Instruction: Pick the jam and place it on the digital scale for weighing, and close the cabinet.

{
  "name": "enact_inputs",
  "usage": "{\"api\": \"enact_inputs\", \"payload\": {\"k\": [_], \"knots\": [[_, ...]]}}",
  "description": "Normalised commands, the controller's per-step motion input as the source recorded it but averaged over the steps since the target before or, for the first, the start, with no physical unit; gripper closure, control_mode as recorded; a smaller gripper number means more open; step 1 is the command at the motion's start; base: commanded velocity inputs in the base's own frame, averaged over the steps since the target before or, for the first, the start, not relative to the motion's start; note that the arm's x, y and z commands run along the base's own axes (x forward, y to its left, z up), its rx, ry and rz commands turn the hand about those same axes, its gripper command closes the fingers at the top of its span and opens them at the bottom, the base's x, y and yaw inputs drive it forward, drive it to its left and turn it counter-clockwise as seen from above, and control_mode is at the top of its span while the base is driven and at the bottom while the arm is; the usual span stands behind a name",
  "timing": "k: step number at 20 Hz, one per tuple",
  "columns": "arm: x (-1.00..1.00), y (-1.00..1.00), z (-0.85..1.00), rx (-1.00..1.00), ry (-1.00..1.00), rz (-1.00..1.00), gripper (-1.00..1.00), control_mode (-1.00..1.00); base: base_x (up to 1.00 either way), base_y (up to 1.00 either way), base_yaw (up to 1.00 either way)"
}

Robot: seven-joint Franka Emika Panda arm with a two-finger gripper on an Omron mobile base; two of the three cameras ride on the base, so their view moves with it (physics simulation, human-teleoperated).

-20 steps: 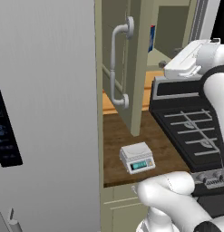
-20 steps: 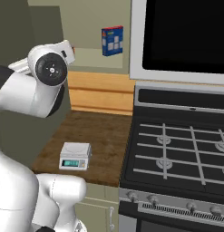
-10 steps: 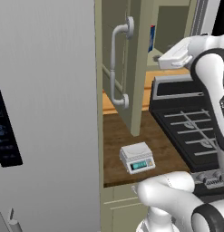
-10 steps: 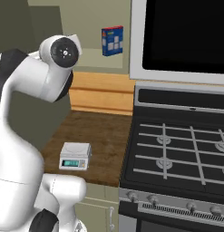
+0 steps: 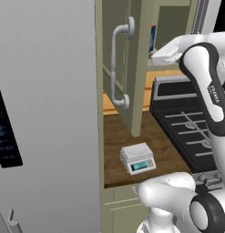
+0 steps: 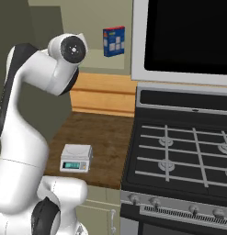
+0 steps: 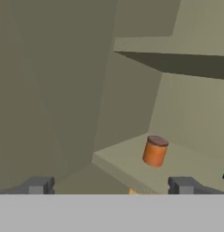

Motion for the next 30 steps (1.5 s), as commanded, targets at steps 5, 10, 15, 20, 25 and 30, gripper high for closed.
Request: {"api": "enact_inputs", "payload": {"k": [5, 10, 15, 20, 25, 30], "knots": [[0.31, 0.1, -0.03, 0.0, 0.02, -0.01, -1.0, -1.0, 0.0, 0.0, 0.0], [0.27, 0.19, -0.19, 0.0, 0.06, -0.02, -1.0, -1.0, 0.0, 0.0, 0.0], [0.3, 0.13, -0.16, 0.0, 0.09, -0.02, -1.0, -1.0, 0.0, 0.0, 0.0], [0.21, 0.08, -0.1, 0.0, 0.1, -0.02, -1.0, -1.0, 0.0, 0.0, 0.0], [0.21, 0.05, -0.09, 0.0, 0.08, -0.01, -1.0, -1.0, 0.0, 0.0, 0.0], [0.25, 0.0, -0.08, 0.0, 0.05, 0.0, -1.0, -1.0, 0.0, 0.0, 0.0]]}}
